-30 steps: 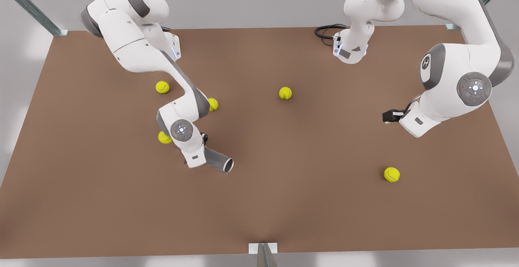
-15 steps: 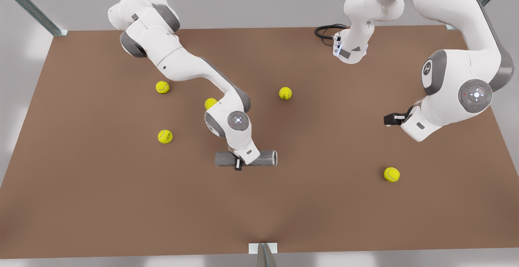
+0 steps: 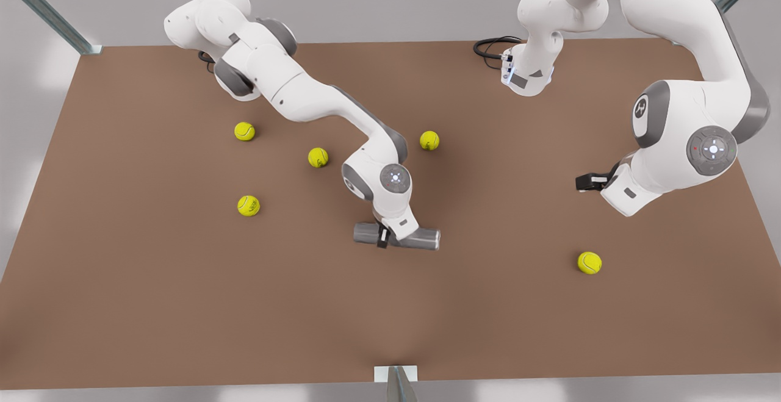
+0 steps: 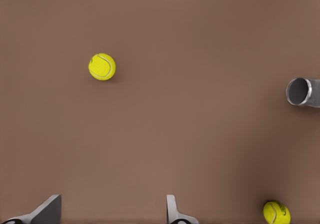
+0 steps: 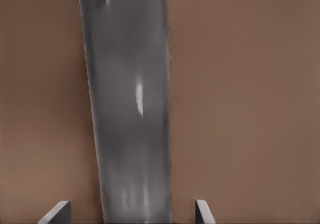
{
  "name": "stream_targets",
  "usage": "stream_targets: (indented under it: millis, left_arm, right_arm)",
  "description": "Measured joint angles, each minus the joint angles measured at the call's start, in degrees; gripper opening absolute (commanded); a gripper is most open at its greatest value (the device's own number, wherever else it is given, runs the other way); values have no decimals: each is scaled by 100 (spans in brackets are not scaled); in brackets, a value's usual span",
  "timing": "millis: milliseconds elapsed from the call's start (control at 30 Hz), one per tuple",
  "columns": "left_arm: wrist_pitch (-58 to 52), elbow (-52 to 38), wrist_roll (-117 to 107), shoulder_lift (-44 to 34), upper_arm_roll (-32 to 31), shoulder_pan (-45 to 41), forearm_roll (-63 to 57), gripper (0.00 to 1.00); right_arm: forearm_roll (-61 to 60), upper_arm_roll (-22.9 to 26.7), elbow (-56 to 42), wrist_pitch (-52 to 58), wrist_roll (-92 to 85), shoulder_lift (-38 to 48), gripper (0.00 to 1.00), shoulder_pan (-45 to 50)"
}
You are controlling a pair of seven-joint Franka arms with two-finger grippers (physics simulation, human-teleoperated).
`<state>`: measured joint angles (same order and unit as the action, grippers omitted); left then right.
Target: Put the tennis tube upright
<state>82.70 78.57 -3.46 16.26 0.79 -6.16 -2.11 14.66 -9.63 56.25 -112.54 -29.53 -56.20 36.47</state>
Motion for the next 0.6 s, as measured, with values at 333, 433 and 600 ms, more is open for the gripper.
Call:
stream_targets:
  millis: [333, 433, 600]
  left_arm:
    - [1183, -9, -1334, 1419, 9, 192, 1930, 100]
    - [2294, -44, -625, 2581, -418, 202, 3607, 100]
    - [2793, -209, 1461, 3738, -946, 123, 5302, 100]
  right_arm:
    - [-851, -35, 3022, 1806, 3495, 4556, 100, -3401]
    - [-855, -38, 2751, 2071, 3563, 4476, 100, -3429]
    - [-495, -31, 2187, 2268, 3555, 4354, 100, -3243]
